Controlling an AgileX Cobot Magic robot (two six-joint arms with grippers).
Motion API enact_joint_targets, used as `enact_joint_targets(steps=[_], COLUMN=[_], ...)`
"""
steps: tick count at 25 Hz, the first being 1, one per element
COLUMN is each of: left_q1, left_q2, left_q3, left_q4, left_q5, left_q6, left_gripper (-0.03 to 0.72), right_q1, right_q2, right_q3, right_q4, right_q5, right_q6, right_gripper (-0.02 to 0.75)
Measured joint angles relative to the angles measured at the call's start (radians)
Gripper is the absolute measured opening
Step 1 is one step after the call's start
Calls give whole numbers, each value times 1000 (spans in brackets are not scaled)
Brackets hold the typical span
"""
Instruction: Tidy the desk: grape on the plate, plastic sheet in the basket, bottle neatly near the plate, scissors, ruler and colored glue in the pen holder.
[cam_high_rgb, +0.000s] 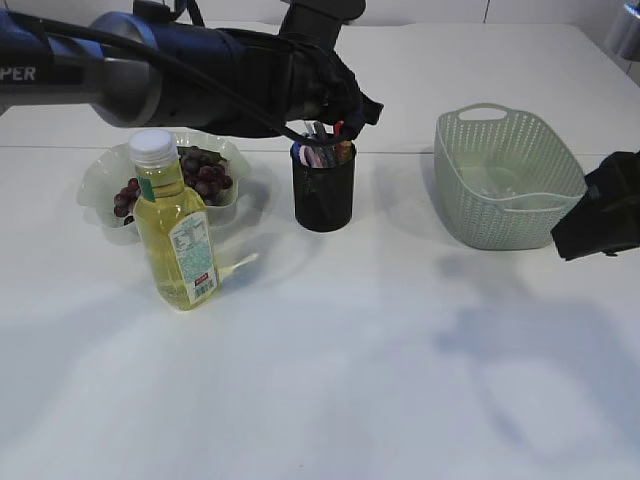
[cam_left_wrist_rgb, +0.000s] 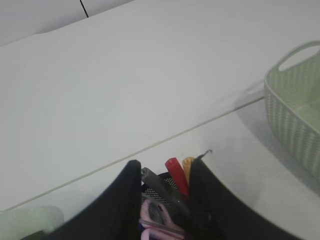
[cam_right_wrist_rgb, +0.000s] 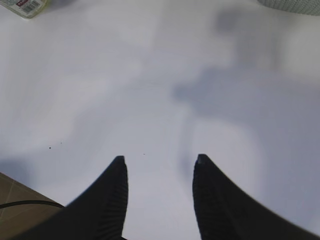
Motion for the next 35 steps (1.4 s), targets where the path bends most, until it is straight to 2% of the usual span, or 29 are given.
enact_joint_targets(steps=[6, 14, 25, 30, 35], left_q1=[-14, -24, -10, 22, 33], left_q2=[-11, -87, -135, -168, -179], left_q3=[0, 0, 0, 0, 0], left_q4=[-112, -140, -152, -152, -152], left_q5=[-59, -242, -710, -698, -522], left_q6=[128, 182, 222, 223, 207], left_gripper=[244, 244, 239, 217, 214], right_q1=[0, 0, 0, 0, 0], right_q2=[0, 0, 0, 0, 0], right_q3=[0, 0, 0, 0, 0], right_q4=[0, 0, 0, 0, 0], right_q5=[15, 31, 31, 31, 31], right_q6=[0, 0, 24, 26, 26], right_gripper=[349, 349, 349, 349, 349])
